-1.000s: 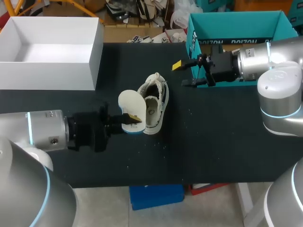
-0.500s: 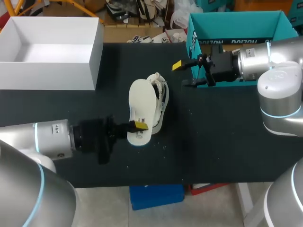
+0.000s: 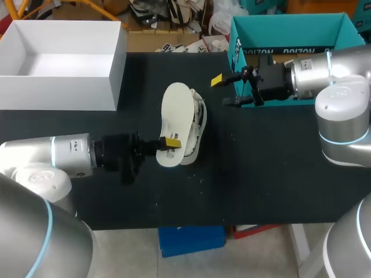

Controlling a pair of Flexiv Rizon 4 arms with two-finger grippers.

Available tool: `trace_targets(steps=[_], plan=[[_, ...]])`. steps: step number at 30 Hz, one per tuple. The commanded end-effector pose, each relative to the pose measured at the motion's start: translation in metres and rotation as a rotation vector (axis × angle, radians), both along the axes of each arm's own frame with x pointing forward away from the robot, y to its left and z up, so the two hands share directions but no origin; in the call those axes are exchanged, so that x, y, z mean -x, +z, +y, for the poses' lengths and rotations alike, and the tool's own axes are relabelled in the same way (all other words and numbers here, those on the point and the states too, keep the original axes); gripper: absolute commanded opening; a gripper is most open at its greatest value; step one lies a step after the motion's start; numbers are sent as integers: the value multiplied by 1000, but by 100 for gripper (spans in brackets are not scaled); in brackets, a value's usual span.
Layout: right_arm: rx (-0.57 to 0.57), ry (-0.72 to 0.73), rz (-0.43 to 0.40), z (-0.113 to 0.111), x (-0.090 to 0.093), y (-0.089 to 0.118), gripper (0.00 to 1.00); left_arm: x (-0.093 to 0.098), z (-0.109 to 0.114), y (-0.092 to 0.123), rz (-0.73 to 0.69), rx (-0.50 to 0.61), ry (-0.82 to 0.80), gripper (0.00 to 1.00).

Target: Take the shoe out of the shoebox, open the shoe tongue, remove and reinsert the insole, then place the shoe into the shoebox

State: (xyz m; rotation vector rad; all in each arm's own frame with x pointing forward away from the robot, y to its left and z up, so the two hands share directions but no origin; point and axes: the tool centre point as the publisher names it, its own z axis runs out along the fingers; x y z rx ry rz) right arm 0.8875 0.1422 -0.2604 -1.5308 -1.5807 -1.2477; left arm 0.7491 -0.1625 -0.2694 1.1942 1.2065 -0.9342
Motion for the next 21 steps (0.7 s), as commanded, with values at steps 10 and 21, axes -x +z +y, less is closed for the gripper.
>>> trace_targets(steps=[10,21], plan=[[-1,-3,-1,2,0,-1,100,-44,-19,-13,9,32,19,0],[-51,47,-27,14,7,1,100,-44,-20,-6,7,52,25,0]])
